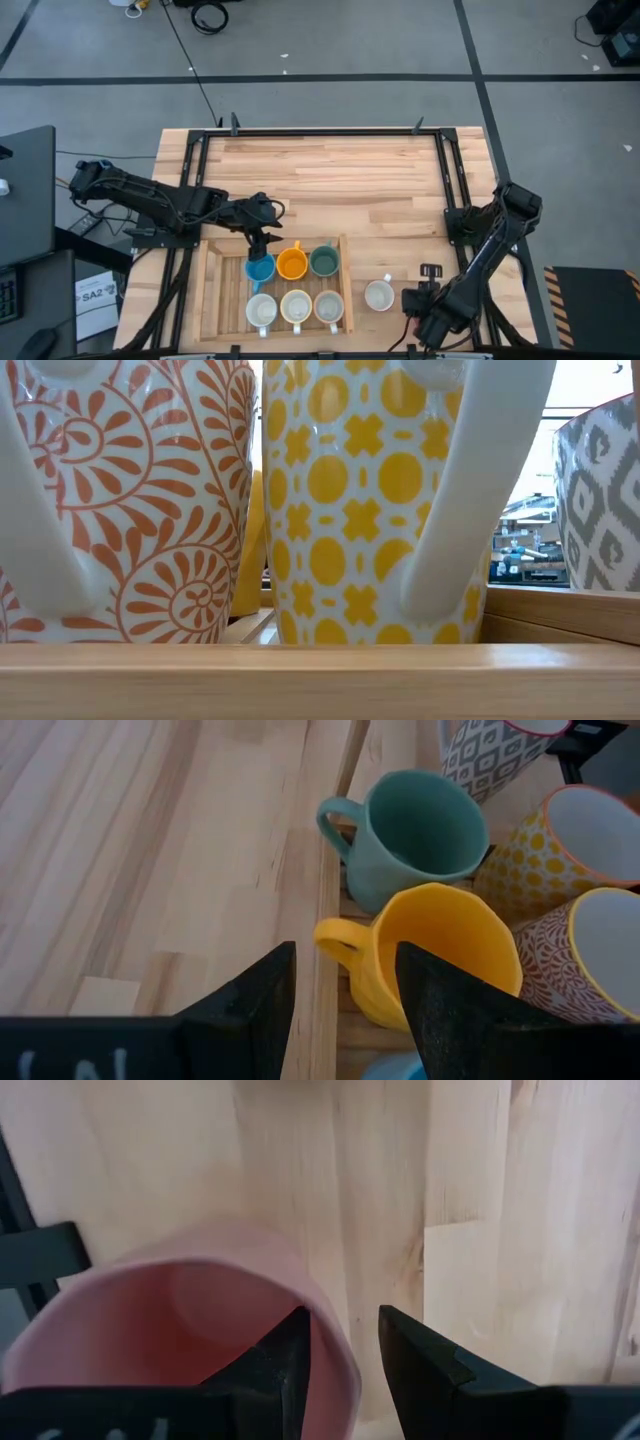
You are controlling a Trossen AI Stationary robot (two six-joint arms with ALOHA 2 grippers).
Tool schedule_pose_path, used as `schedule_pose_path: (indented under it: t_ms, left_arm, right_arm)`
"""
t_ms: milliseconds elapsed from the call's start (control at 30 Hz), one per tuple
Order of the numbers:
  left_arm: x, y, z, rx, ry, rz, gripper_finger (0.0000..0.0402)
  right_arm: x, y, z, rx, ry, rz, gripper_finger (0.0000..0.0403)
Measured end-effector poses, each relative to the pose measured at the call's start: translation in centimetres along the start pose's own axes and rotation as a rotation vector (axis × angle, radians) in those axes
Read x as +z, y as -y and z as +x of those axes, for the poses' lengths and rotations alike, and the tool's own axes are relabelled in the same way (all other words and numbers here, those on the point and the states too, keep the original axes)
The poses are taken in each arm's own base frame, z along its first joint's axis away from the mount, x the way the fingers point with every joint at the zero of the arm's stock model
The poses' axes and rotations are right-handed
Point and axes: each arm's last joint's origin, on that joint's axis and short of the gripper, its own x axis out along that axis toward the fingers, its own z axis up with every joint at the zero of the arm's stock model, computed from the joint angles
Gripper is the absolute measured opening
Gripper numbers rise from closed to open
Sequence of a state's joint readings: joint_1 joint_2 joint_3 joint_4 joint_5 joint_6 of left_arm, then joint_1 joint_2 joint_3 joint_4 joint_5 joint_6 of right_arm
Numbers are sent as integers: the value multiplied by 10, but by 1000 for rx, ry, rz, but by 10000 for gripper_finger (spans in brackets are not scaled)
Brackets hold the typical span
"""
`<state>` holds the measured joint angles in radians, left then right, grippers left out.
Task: Place coffee mugs
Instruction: Put the pink mug on the shelf
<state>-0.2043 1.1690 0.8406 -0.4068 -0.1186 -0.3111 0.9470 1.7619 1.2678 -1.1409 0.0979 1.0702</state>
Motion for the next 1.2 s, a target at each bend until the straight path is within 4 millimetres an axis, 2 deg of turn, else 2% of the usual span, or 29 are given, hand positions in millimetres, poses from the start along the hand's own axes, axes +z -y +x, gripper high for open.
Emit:
schedule_pose_path:
  t_ms: [233, 567, 800, 1000, 1200]
  left_arm:
    - [1, 0, 0, -2, 6, -1, 180]
    - [1, 0, 0, -2, 8, -1, 180]
    - [1, 0, 0, -3, 9, -1, 180]
    - [1, 0, 0, -3, 11, -2, 180]
    - [1, 0, 0, -3, 10, -2, 180]
  right_arm:
    - [1, -2, 5, 6, -53, -20, 116]
    - [7, 1, 3, 40, -81, -9, 31]
    - [10, 6, 0, 70, -111, -2, 30]
    - [13, 25, -19, 92, -87, 34, 27]
    - [13, 56, -48, 150, -92, 37, 27]
